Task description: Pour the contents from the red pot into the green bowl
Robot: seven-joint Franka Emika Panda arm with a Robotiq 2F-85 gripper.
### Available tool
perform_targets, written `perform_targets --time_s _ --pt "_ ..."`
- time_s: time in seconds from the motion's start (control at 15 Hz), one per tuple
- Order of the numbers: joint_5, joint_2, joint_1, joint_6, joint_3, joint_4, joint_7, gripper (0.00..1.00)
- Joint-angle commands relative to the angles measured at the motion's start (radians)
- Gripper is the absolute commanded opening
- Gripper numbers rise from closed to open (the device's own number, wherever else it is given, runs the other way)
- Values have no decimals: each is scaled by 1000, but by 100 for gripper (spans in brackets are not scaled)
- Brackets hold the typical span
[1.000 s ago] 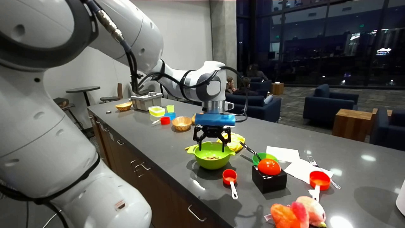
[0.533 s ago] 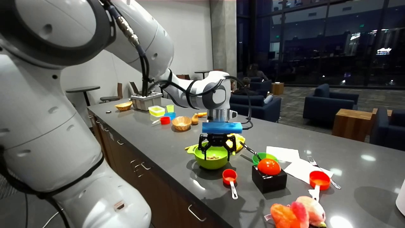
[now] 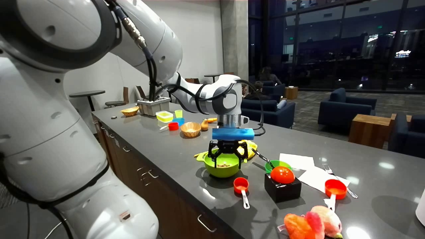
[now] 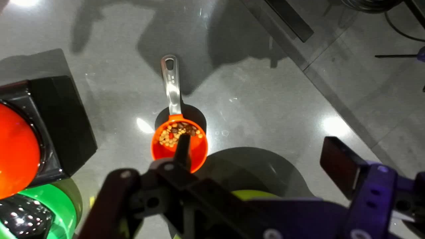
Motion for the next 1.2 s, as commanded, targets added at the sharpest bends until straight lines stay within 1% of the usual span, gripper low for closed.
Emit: perform_targets --time_s 0.0,0.07,0.33,0.73,1.13 --pt "-17 26 -19 2 -7 22 -29 100" --pt "-34 37 -32 12 -6 26 -6 100" --pt "-48 86 -69 67 -23 41 -9 100" --pt "-32 175 -102 173 -38 53 -40 100" --pt "-43 248 -130 189 -36 72 -46 100"
